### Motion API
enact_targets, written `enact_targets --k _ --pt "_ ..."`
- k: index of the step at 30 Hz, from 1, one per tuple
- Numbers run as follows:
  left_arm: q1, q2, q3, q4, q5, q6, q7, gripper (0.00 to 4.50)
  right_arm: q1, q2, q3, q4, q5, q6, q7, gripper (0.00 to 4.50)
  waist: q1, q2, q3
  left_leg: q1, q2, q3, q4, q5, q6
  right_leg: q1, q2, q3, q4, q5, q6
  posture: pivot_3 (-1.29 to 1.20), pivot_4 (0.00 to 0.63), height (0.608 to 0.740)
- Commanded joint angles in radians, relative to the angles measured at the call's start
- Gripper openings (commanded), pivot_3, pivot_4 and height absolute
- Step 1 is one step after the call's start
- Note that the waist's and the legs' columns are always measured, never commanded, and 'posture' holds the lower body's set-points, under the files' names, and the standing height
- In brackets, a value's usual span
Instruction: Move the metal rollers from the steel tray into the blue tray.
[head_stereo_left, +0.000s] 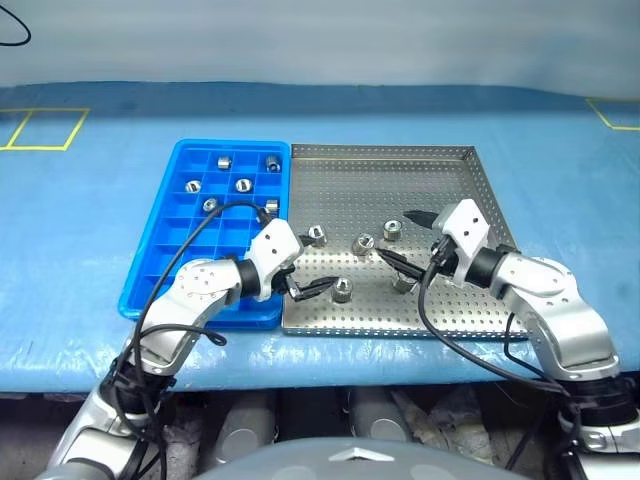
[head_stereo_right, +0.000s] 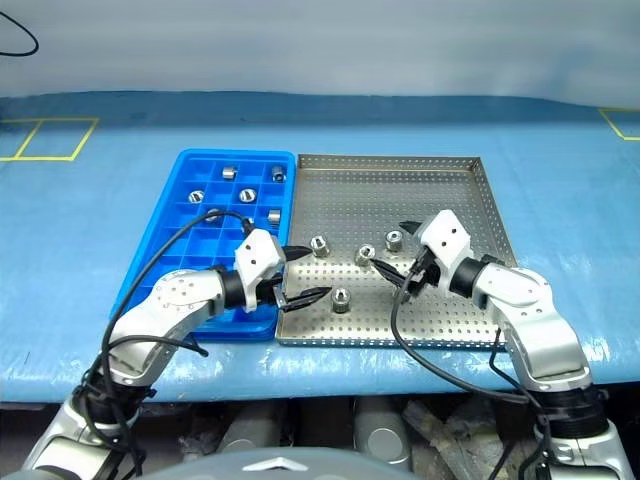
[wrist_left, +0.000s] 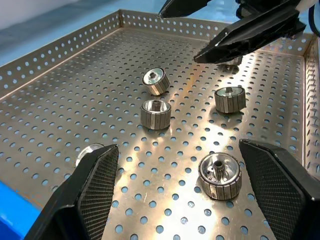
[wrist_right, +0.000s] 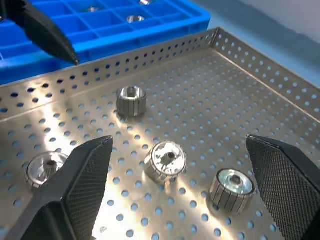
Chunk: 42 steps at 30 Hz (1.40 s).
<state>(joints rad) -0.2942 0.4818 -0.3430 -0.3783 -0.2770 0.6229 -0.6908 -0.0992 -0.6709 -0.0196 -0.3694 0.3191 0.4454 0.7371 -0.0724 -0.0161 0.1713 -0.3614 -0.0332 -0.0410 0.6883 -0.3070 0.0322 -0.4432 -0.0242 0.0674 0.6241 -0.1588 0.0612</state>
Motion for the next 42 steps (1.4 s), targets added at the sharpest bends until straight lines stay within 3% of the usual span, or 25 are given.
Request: enact_targets --k 1,8,21,24,29,33,36,42 --pt "-0.049 -0.008 -0.054 0.029 0.03 0.003 -0.034 4.19 0.025 -0.033 -0.029 -0.083 0.012 0.002 0.019 4.48 -0.007 0.0 0.0 0.0 0.0 0.001 0.0 0.0 0.0 0.0 0.0 0.0 0.0 0.0 0.0 -0.17 0.15 0.74" --pt "-0.117 0.013 -0.153 0.114 0.129 -0.003 -0.072 4.19 0.083 -0.069 -0.027 -0.18 0.017 0.016 0.036 4.48 -0.028 0.0 0.0 0.0 0.001 0.003 0.003 0.0 0.0 0.0 0.002 0.002 0.001 0.0 0.002 -0.21 0.15 0.74" --pt "-0.156 -0.033 -0.211 0.216 0.216 -0.019 -0.107 4.19 0.081 -0.04 0.025 -0.178 0.002 0.016 0.024 4.48 -0.059 0.0 0.0 0.001 0.001 0.005 0.004 0.0 0.001 0.001 0.002 0.005 0.001 0.001 0.004 -0.21 0.15 0.74" --pt "-0.159 -0.041 -0.21 0.225 0.222 -0.024 -0.114 3.62 0.076 -0.045 0.036 -0.166 -0.011 0.012 0.026 4.5 -0.062 0.0 0.0 0.001 0.001 0.005 0.004 0.0 0.001 0.001 0.002 0.005 0.001 0.002 0.004 -0.21 0.15 0.74" --pt "-0.161 -0.042 -0.214 0.227 0.24 -0.023 -0.127 2.04 0.068 -0.04 0.047 -0.158 -0.016 0.01 0.031 4.5 -0.063 0.0 0.0 0.001 0.001 0.005 0.004 0.0 0.001 0.001 0.002 0.005 0.001 0.002 0.004 -0.21 0.15 0.74" --pt "-0.162 -0.03 -0.215 0.226 0.25 -0.028 -0.146 2.04 0.063 -0.061 0.066 -0.13 -0.033 0.013 0.059 4.5 -0.063 0.0 0.0 0.001 0.001 0.006 0.004 0.0 0.001 0.001 0.002 0.005 0.001 0.002 0.005 -0.2 0.15 0.74" --pt "-0.165 -0.024 -0.212 0.228 0.255 -0.033 -0.156 1.72 0.056 -0.089 0.094 -0.11 -0.072 0.013 0.075 4.5 -0.063 0.0 0.0 0.001 0.001 0.006 0.004 0.0 0.001 0.001 0.002 0.005 0.001 0.002 0.005 -0.2 0.15 0.74" --pt "-0.168 -0.021 -0.208 0.226 0.261 -0.04 -0.165 1.72 0.044 -0.09 0.115 -0.1 -0.083 0.005 0.09 4.5 -0.063 0.0 0.0 0.002 0.001 0.006 0.004 0.0 0.001 0.001 0.002 0.006 0.001 0.002 0.005 -0.2 0.15 0.74"
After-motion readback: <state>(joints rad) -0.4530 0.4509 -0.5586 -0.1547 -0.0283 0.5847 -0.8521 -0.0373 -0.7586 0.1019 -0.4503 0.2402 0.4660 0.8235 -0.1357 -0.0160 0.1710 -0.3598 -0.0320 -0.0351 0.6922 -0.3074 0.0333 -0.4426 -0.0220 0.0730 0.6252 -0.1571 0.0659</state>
